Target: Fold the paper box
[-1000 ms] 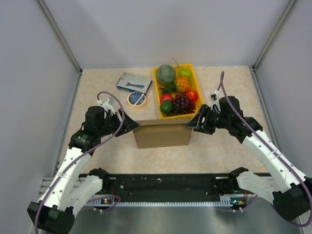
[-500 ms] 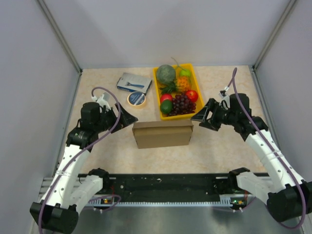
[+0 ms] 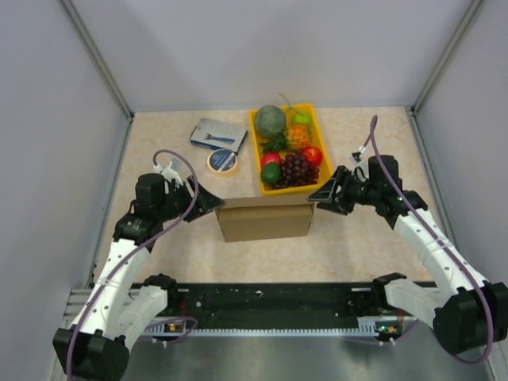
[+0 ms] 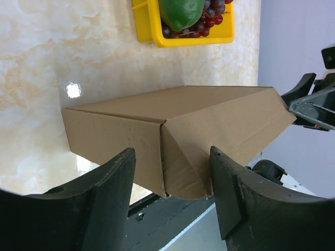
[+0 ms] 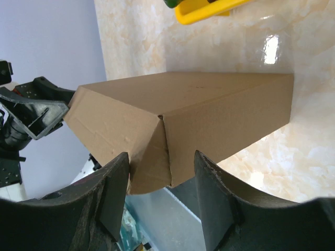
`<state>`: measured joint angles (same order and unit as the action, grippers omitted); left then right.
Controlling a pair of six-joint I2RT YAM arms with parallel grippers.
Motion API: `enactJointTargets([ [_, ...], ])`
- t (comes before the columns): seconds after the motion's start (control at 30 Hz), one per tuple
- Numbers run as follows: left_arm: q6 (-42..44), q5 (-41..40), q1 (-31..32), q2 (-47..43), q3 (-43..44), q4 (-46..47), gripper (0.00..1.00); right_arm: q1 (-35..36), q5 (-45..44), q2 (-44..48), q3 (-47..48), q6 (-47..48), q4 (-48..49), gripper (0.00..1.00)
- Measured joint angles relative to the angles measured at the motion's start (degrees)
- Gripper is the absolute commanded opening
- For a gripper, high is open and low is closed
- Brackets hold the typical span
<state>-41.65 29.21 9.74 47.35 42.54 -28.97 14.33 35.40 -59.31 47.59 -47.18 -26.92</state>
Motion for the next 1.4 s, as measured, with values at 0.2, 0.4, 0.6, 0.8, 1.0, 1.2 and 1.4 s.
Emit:
enactJointTargets([
  [0.2,-0.5,0.6,0.0,-1.0,-1.1,1.4,0.56,-0.2,1.7,0.5,-2.4,-1.0,2.1,0.50],
  [0.4,-1.4,1.6,0.0,-1.9,-3.1,4.3,0.46,-0.3,3.1,1.9,-4.8,-1.6,5.5,0.39],
  [0.6,-2.9,2.5,0.0,-4.2,-7.5,9.9,0.38,-0.3,3.6,2.3,-6.1,-2.0,8.2,0.36],
  [0.8,-3.8,3.1,-0.5,-4.5,-9.7,14.0,0.33,-0.4,3.2,2.7,-7.9,-2.4,11.5,0.33],
  [1.0,-4.1,2.6,-0.7,-6.2,-12.4,17.5,0.30,-0.3,2.4,4.0,-10.5,-1.4,14.9,0.26],
  [1.2,-3.3,1.8,-0.7,-6.6,-13.3,18.5,0.27,-0.3,2.4,4.2,-12.4,1.2,18.4,0.18],
  [1.4,-2.0,0.9,-0.5,-7.1,-13.9,19.2,0.20,-0.2,2.2,4.6,-14.7,5.6,22.7,0.05],
])
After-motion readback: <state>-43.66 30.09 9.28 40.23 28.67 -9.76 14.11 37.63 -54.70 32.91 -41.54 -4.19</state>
